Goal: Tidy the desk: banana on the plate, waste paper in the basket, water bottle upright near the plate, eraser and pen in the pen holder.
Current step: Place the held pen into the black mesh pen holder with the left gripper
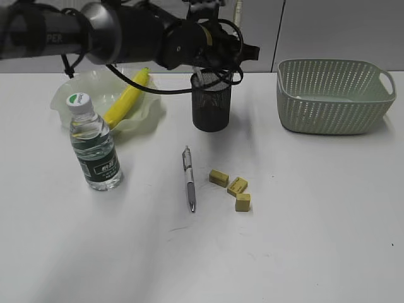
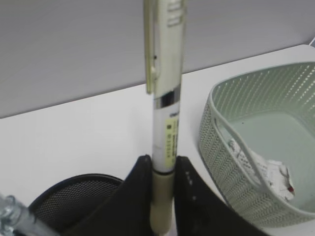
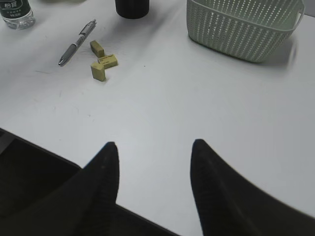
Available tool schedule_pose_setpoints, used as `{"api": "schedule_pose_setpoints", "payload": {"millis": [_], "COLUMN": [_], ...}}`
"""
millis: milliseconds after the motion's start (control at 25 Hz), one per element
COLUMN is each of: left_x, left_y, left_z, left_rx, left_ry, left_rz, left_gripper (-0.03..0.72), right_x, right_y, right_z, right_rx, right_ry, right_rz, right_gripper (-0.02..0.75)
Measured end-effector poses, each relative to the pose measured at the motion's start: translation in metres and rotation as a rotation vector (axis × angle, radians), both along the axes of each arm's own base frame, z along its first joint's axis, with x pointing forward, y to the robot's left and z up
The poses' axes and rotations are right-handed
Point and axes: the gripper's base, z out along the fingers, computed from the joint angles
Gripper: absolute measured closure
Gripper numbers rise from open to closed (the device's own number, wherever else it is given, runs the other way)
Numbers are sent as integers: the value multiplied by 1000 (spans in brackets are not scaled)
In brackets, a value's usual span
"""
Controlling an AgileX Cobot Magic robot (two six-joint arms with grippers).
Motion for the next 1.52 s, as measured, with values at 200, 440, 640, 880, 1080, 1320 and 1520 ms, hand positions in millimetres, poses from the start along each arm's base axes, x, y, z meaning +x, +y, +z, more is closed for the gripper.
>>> {"api": "schedule_pose_setpoints", "payload": {"millis": [200, 440, 640, 880, 1080, 1320, 1520], "left_x": [11, 19, 21, 23, 24, 25, 25], "left_y": [5, 15, 15, 15, 16, 17, 18], "left_z": [-15, -12, -25, -47, -53, -52, -40], "left_rx": [-14, -38, 18, 81, 102, 96, 84], "left_ry": [-15, -46, -52, -33, -32, -41, -60], "left_rz": [10, 26, 6, -9, -13, -13, -12], "left_gripper": [596, 596, 596, 596, 596, 531, 421], "right_x": [0, 0, 0, 0, 0, 0, 0], "right_y": [0, 0, 0, 0, 0, 0, 0], "right_z": [0, 0, 0, 0, 0, 0, 0], "right_rx": [0, 0, 0, 0, 0, 1, 1], "right_ry": [0, 0, 0, 0, 0, 1, 1], "right_rz": [0, 0, 0, 0, 0, -1, -1], "right_gripper": [353, 354, 354, 354, 354, 354, 354]}}
